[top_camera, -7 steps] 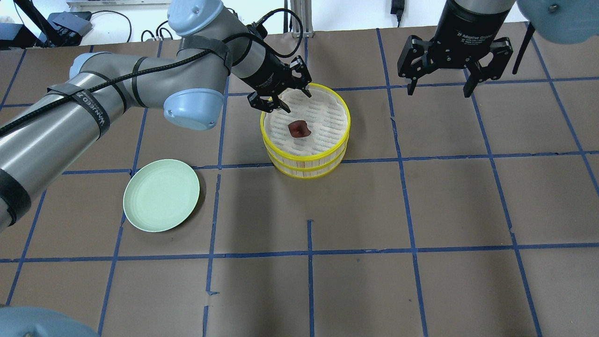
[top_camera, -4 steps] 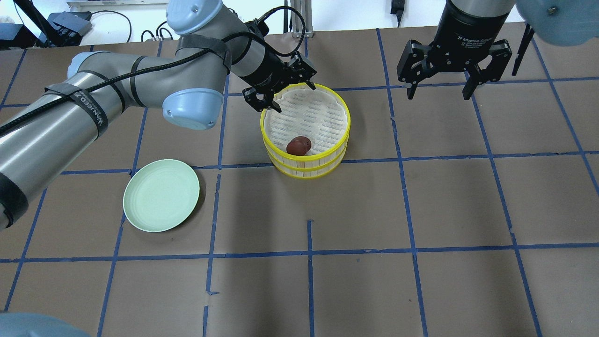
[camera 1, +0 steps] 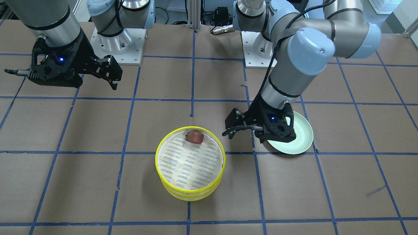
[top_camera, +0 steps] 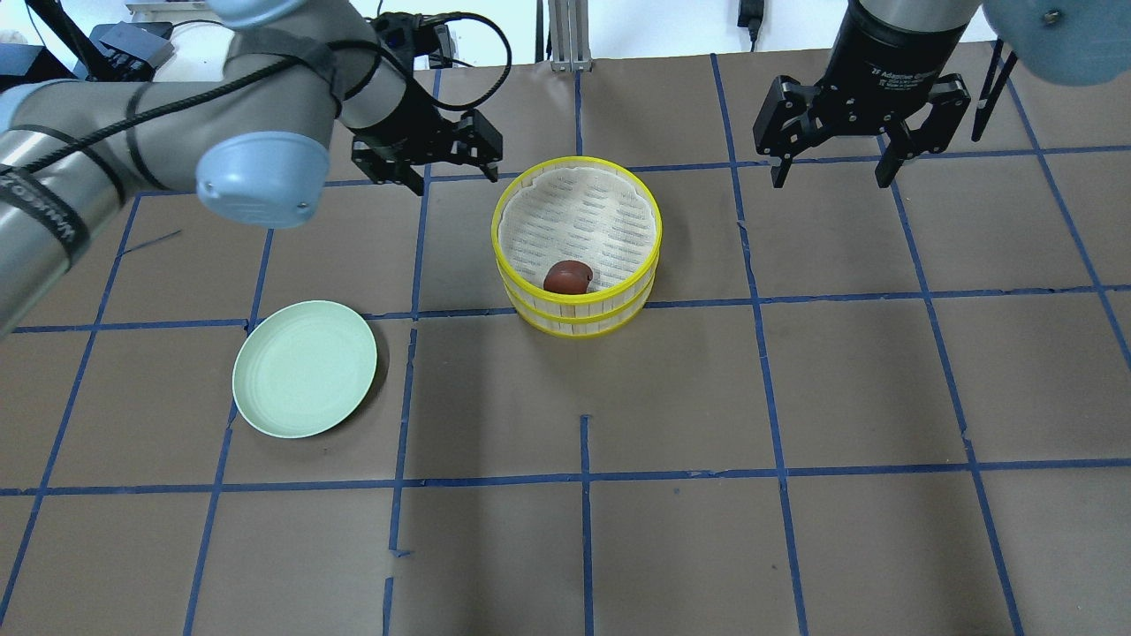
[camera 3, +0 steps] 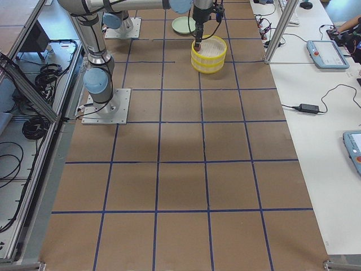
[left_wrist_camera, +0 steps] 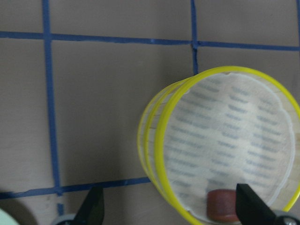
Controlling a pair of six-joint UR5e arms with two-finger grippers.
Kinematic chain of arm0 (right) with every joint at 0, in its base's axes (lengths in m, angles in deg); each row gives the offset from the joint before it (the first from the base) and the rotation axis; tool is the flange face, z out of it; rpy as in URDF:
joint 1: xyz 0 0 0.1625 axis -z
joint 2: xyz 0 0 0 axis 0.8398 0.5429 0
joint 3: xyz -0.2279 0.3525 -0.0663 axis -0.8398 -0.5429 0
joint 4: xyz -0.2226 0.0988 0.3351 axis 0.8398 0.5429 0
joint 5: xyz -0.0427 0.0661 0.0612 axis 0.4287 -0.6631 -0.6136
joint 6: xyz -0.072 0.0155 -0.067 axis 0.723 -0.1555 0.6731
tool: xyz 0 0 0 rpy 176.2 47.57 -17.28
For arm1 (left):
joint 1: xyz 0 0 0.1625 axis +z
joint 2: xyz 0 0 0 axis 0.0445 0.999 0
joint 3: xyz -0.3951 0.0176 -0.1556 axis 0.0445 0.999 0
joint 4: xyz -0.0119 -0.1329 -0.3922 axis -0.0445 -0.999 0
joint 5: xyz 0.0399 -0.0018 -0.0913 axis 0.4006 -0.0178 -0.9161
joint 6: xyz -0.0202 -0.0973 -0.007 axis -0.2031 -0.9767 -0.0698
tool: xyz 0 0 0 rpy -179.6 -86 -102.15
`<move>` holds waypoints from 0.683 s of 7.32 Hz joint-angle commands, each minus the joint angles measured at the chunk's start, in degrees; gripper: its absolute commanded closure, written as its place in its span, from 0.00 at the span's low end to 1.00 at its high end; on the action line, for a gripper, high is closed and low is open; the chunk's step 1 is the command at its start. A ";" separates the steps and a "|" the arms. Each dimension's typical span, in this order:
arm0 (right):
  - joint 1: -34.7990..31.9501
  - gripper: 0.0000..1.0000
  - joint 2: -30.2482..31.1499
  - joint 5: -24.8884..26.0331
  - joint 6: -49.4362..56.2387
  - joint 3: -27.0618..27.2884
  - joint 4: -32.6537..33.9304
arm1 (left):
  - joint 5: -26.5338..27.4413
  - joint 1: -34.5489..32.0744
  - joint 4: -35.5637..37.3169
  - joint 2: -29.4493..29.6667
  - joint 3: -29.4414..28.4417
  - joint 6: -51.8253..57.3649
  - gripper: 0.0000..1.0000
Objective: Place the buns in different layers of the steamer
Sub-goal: 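Open left gripper and withdraw it from the steamer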
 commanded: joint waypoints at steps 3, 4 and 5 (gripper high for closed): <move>-0.28 0.00 0.08 -0.16 0.23 0.09 0.08 | 8.75 3.85 -23.63 -14.23 -0.82 6.30 0.00; -0.28 0.00 0.08 -0.16 0.23 0.09 0.00 | 8.23 3.85 -23.82 -14.25 -0.56 6.21 0.00; -0.28 0.00 0.08 -0.16 0.23 0.17 0.08 | 7.97 3.85 -23.83 -14.07 -0.29 6.30 0.00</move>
